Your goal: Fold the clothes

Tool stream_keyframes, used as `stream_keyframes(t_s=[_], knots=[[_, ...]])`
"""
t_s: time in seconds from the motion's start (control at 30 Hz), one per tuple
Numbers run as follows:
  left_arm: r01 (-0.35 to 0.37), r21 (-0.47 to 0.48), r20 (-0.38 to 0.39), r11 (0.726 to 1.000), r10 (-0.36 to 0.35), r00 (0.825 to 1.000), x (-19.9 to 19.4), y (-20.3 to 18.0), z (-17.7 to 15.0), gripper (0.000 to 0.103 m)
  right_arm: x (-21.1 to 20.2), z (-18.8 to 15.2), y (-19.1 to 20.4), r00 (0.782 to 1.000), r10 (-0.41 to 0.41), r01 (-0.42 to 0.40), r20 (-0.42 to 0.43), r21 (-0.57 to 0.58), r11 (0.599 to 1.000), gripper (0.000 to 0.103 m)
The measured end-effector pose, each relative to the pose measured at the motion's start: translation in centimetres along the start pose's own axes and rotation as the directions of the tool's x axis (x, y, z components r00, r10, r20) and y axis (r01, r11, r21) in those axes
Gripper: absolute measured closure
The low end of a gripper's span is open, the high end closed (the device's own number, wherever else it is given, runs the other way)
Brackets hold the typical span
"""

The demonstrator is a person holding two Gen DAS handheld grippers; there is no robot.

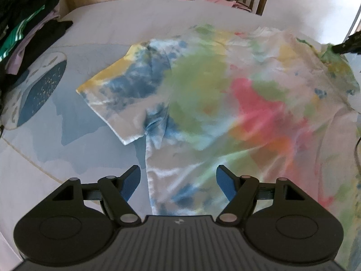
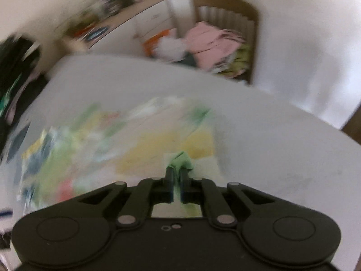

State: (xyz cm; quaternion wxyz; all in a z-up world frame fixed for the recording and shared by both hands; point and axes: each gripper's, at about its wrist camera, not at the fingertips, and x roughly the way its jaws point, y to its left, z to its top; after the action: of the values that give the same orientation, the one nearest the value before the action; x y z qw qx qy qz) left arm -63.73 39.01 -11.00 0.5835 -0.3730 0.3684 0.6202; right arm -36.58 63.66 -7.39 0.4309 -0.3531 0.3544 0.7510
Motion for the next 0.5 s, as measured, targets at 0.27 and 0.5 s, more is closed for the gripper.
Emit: stream_keyframes(t_s=[0.27, 0.5], knots=[[0.035, 0.016, 0.016, 0.999, -0.036, 0.999, -0.9, -0.9, 0.4, 0.030, 1.5, -4.1, 2.2, 0.991, 0.114, -0.123, -0.072, -0.130, 0.984, 0.000], [0.117, 0.032, 0.033, 0.993, -0.118, 0.992, -1.1, -1.8, 2.1, 0.029, -2.9, -6.6, 0.1, 0.998, 0.051, -0.042, 0.021, -0.288, 0.957, 0.000]])
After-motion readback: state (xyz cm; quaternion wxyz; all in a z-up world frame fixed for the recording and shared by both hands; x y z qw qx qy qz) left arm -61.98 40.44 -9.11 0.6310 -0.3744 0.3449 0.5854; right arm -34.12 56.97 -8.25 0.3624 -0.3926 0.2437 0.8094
